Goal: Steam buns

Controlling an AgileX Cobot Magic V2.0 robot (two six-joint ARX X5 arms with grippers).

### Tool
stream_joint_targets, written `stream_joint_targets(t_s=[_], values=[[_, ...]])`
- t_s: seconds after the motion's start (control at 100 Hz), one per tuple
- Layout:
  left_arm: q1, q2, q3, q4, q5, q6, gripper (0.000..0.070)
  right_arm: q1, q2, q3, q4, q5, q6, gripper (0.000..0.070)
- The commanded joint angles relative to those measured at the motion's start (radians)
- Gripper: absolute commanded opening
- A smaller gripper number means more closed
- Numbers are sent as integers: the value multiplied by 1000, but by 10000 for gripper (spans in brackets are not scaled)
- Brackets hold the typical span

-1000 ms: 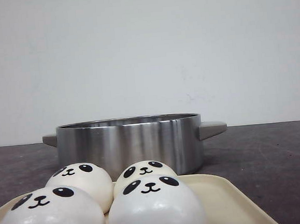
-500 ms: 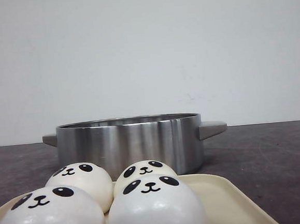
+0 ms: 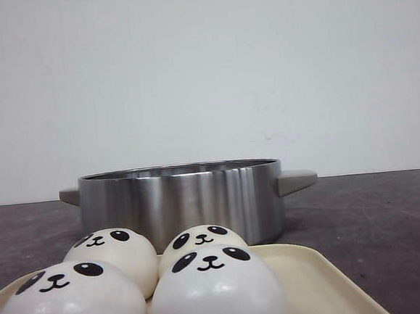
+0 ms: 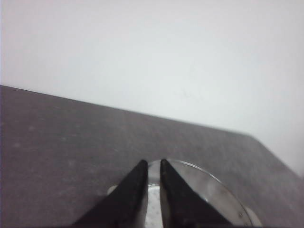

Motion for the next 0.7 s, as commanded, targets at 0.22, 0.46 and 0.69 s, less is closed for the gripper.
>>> stream_joint_targets(t_s=[0.22,0.46,0.69], values=[[-56,263,303,-85,21,108,351,1,129,180,-30,-71,-100,215],[-57,282,330,-129,21,99,615,1,143,180,-9,-200,-58,700],[-97,294,330,-238,32,85,646,36,216,192,41,-257,11,700]])
